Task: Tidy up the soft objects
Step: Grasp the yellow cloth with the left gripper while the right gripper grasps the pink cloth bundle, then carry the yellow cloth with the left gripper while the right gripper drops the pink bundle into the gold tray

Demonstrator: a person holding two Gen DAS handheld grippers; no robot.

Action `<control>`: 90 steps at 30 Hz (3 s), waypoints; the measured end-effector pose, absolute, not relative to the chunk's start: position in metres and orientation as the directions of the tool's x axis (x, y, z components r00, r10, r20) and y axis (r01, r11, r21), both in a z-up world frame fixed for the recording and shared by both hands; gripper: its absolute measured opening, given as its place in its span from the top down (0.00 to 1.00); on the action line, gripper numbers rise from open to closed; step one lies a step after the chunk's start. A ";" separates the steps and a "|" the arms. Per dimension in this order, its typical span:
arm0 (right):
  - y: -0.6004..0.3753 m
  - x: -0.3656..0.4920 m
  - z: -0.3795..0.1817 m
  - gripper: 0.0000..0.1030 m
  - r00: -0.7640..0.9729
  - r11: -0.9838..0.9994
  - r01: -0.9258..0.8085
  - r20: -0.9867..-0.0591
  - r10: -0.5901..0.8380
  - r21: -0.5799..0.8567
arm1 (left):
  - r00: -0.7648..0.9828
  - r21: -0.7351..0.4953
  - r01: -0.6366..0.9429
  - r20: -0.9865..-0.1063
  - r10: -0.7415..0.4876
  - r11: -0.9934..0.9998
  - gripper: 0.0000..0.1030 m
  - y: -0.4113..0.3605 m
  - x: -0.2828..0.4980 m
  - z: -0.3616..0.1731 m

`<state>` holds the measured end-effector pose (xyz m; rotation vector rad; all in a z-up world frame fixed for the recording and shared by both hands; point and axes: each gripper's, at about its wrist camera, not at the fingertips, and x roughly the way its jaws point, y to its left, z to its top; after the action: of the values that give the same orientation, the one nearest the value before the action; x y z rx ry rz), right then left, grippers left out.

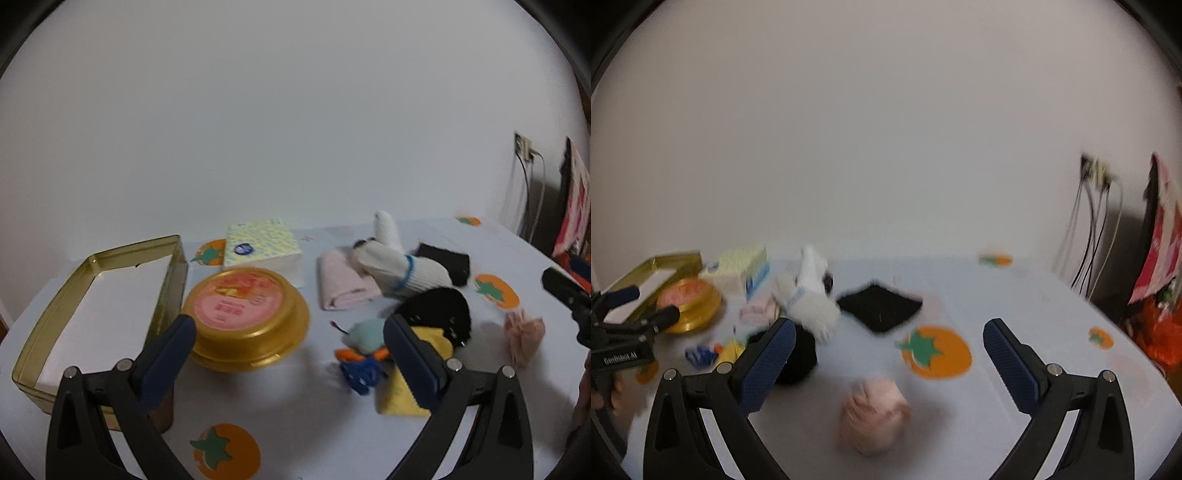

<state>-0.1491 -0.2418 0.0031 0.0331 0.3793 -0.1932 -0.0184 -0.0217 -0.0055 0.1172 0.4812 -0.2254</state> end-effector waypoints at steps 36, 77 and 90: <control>-0.266 -0.134 -0.048 0.74 0.769 0.972 0.145 -0.640 0.008 0.186 | 0.508 -0.246 0.449 -0.721 -0.471 0.859 0.80 -0.070 0.005 -0.046; 0.048 -0.044 0.030 0.74 0.807 0.883 -0.429 -0.358 0.470 0.192 | 0.855 -0.020 -0.034 -0.519 0.019 0.999 0.80 0.181 0.046 0.015; 0.087 0.012 -0.005 0.74 0.806 0.903 -0.396 -0.410 0.428 0.165 | 0.806 0.023 -0.141 -0.577 0.129 0.990 0.80 0.201 0.077 -0.015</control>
<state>0.0122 0.0868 -0.0051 0.0727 0.4554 0.4415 0.0768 0.2008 -0.0151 -0.0216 0.6161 0.1445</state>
